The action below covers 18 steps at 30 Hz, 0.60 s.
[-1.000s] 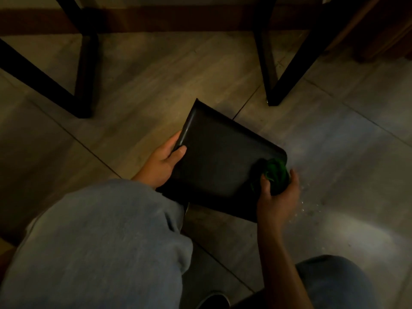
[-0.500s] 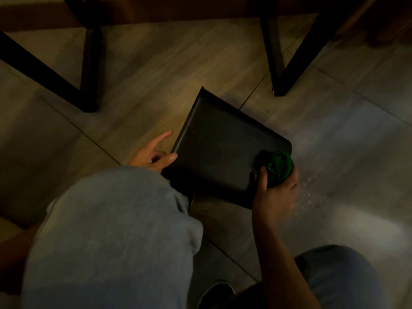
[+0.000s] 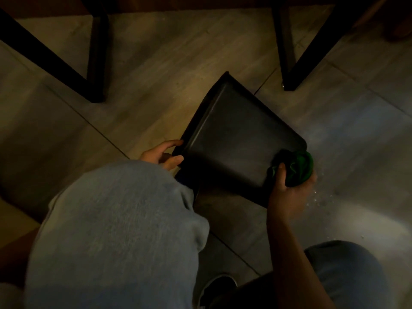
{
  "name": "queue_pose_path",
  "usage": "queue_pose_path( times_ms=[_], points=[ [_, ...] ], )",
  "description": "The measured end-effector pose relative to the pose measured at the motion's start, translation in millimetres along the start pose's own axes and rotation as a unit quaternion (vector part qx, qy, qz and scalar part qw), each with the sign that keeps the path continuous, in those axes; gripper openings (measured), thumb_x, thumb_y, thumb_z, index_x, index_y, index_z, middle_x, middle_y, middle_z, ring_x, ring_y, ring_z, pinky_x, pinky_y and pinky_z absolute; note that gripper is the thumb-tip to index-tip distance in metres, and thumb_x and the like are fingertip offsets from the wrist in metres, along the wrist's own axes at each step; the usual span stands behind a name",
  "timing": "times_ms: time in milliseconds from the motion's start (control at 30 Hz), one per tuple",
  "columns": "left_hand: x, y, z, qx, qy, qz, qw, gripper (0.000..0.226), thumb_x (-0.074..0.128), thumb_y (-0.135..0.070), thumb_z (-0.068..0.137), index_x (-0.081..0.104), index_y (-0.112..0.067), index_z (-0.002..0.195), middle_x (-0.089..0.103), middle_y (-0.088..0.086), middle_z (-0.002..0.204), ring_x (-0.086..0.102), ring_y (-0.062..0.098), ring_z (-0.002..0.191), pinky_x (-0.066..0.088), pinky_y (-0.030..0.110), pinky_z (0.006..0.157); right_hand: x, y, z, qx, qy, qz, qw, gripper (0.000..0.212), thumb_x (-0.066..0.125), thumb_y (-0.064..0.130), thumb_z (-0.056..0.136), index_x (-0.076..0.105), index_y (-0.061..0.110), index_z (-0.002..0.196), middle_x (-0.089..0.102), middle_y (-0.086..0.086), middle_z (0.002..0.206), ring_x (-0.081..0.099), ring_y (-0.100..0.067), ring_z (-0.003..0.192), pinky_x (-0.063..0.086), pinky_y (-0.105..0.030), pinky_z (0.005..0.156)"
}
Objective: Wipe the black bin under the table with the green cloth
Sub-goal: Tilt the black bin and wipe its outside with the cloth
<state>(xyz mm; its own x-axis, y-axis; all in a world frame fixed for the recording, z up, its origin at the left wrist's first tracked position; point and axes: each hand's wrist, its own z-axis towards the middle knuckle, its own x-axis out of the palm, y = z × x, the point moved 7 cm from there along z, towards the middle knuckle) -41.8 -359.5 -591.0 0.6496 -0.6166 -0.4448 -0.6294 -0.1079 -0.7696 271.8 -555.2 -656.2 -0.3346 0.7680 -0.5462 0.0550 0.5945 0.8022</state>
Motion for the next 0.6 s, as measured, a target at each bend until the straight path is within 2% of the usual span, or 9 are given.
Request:
queue_pose_path(
  times_ms=[67, 167, 233, 300, 367, 433, 533, 600],
  points=[
    [-1, -12, 6, 0.013, -0.026, -0.019, 0.999, 0.035, 0.066, -0.032, 0.100, 0.055, -0.055, 0.124, 0.072, -0.012, 0.106, 0.068, -0.009, 0.098, 0.050, 0.009, 0.086, -4, 5, 3, 0.005, -0.017, 0.002, 1.000, 0.081, 0.070, 0.061, 0.087, 0.039, 0.030, 0.155, 0.056, 0.006, 0.149, 0.053, -0.013, 0.136, 0.040, -0.030, 0.113],
    [-7, -56, 16, 0.069, -0.088, -0.092, 0.989, 0.021, 0.059, -0.020, 0.104, 0.062, -0.031, 0.121, 0.069, -0.013, 0.102, 0.067, -0.013, 0.089, 0.049, 0.007, 0.079, -13, 18, 17, 0.023, -0.011, 0.039, 0.999, 0.078, 0.074, 0.060, 0.083, 0.049, 0.028, 0.150, 0.061, 0.012, 0.135, 0.059, -0.012, 0.126, 0.044, -0.028, 0.104],
    [-13, -88, 27, 0.106, -0.137, -0.120, 0.978, 0.012, 0.057, -0.019, 0.106, 0.062, -0.022, 0.115, 0.066, -0.013, 0.095, 0.064, -0.014, 0.081, 0.048, 0.006, 0.074, -20, 26, 29, 0.051, 0.021, 0.078, 0.995, 0.077, 0.074, 0.065, 0.076, 0.058, 0.028, 0.141, 0.065, 0.010, 0.129, 0.064, -0.014, 0.120, 0.052, -0.036, 0.107],
    [-17, -117, 41, 0.122, -0.156, -0.133, 0.971, 0.013, 0.057, -0.023, 0.106, 0.062, -0.021, 0.117, 0.065, -0.012, 0.088, 0.062, -0.011, 0.072, 0.049, 0.009, 0.069, -29, 37, 38, 0.057, 0.035, 0.113, 0.991, 0.071, 0.074, 0.067, 0.071, 0.065, 0.030, 0.132, 0.071, 0.006, 0.122, 0.070, -0.016, 0.113, 0.057, -0.044, 0.104],
    [-15, -135, 55, 0.089, -0.114, -0.151, 0.978, 0.025, 0.058, -0.026, 0.105, 0.059, -0.020, 0.130, 0.067, -0.007, 0.086, 0.066, -0.007, 0.069, 0.054, 0.014, 0.067, -39, 48, 43, 0.059, 0.031, 0.148, 0.987, 0.058, 0.076, 0.061, 0.077, 0.066, 0.032, 0.126, 0.072, 0.005, 0.116, 0.072, -0.016, 0.108, 0.060, -0.043, 0.100],
    [-9, -148, 65, 0.067, -0.046, -0.175, 0.981, 0.039, 0.060, -0.019, 0.104, 0.052, -0.020, 0.142, 0.069, 0.002, 0.088, 0.071, 0.006, 0.076, 0.060, 0.024, 0.073, -50, 53, 47, 0.060, 0.005, 0.167, 0.984, 0.050, 0.077, 0.054, 0.083, 0.066, 0.028, 0.125, 0.072, 0.004, 0.116, 0.071, -0.016, 0.108, 0.060, -0.041, 0.099],
    [-1, -164, 67, 0.096, 0.022, -0.146, 0.984, 0.050, 0.059, -0.006, 0.102, 0.045, -0.023, 0.148, 0.072, 0.008, 0.088, 0.073, 0.023, 0.083, 0.062, 0.031, 0.076, -59, 52, 46, 0.067, -0.028, 0.193, 0.978, 0.063, 0.076, 0.049, 0.088, 0.061, 0.019, 0.141, 0.069, -0.001, 0.130, 0.069, -0.016, 0.115, 0.059, -0.038, 0.101],
    [4, -161, 63, 0.110, 0.043, -0.141, 0.983, 0.054, 0.056, -0.001, 0.102, 0.043, -0.027, 0.147, 0.073, 0.013, 0.106, 0.076, 0.025, 0.091, 0.065, 0.031, 0.077, -57, 52, 39, 0.064, -0.020, 0.206, 0.976, 0.067, 0.077, 0.049, 0.087, 0.058, 0.020, 0.144, 0.067, 0.000, 0.133, 0.068, -0.015, 0.118, 0.057, -0.037, 0.104]
  ],
)
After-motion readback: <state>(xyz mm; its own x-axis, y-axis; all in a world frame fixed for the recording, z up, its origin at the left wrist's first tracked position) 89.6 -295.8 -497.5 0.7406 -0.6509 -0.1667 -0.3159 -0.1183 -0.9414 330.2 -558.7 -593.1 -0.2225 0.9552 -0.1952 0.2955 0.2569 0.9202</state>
